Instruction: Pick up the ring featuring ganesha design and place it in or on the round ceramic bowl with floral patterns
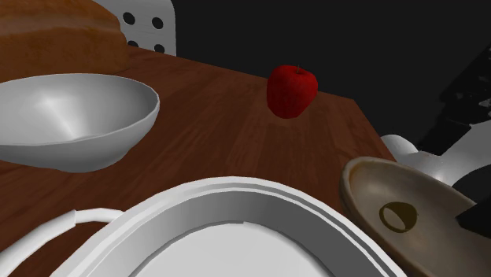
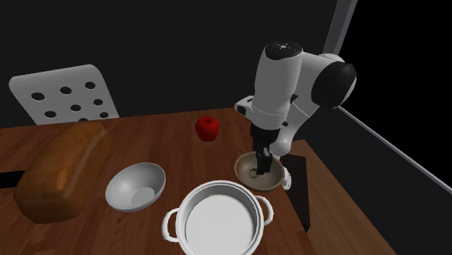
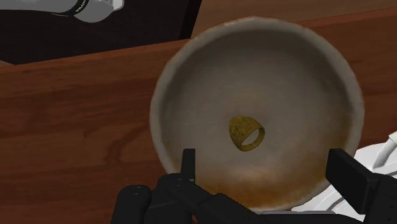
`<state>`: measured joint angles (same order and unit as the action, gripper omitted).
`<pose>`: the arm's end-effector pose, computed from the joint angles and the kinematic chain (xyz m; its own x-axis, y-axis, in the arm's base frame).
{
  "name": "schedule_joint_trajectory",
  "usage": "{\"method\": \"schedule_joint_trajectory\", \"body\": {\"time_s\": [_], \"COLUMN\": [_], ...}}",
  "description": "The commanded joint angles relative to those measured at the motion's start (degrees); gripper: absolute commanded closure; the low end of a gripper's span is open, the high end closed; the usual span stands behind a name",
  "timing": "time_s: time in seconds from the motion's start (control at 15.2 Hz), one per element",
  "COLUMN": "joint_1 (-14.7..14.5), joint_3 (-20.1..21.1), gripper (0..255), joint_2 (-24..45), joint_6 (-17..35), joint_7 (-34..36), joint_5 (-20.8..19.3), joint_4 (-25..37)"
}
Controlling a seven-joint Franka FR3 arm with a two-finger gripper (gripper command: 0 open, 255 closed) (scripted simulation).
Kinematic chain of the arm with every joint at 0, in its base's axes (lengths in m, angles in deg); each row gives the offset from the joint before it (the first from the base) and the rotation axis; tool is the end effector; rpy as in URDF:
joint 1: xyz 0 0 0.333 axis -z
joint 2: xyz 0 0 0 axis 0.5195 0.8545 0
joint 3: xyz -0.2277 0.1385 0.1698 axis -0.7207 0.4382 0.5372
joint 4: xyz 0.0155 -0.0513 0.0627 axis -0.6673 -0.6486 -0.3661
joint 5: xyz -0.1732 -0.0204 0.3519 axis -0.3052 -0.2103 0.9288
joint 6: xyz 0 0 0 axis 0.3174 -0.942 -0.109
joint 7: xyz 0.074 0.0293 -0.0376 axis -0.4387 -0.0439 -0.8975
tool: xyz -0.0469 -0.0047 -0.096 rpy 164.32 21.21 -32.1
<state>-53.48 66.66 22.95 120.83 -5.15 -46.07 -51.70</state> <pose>0.0399 0.4041 0.6831 0.9499 0.3110 0.0300 0.3079 -0.9481 0.0791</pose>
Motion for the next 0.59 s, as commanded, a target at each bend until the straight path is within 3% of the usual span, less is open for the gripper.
{"method": "schedule_joint_trajectory", "body": {"time_s": [0.0,0.07,0.53], "joint_1": [0.86,1.3,1.3], "joint_3": [0.53,0.9,0.9], "gripper": [0,0,0], "joint_2": [2.15,3.27,3.27], "joint_6": [-3.13,-4.54,-4.54], "joint_7": [1.06,1.57,1.57], "joint_5": [-0.77,-1.17,-1.17], "joint_4": [5.21,7.69,7.69]}}
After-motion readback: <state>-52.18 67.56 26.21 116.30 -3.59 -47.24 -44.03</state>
